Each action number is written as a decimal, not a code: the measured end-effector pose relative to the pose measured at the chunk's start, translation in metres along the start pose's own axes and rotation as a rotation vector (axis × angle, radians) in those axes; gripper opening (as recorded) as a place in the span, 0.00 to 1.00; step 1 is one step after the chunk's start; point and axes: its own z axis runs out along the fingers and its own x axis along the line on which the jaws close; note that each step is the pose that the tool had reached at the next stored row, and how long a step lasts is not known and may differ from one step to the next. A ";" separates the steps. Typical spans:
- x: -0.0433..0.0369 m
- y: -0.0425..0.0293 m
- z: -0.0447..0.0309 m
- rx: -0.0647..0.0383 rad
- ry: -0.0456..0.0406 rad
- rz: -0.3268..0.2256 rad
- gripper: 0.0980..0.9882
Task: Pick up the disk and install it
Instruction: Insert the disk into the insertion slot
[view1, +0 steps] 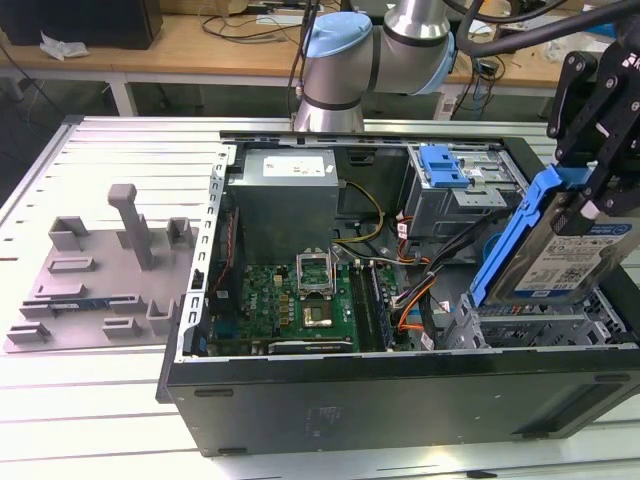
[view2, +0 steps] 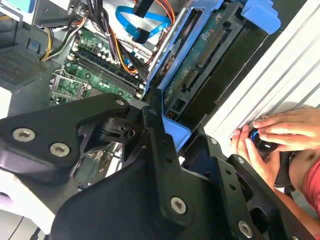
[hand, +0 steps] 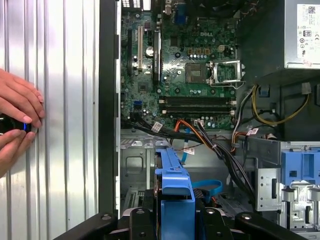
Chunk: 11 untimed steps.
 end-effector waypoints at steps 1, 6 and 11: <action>0.0001 -0.0001 0.0004 0.000 0.0003 0.000 0.30; 0.0005 -0.0003 0.0045 0.000 0.0002 0.000 0.30; 0.0011 -0.0005 0.0098 0.000 -0.0006 0.000 0.30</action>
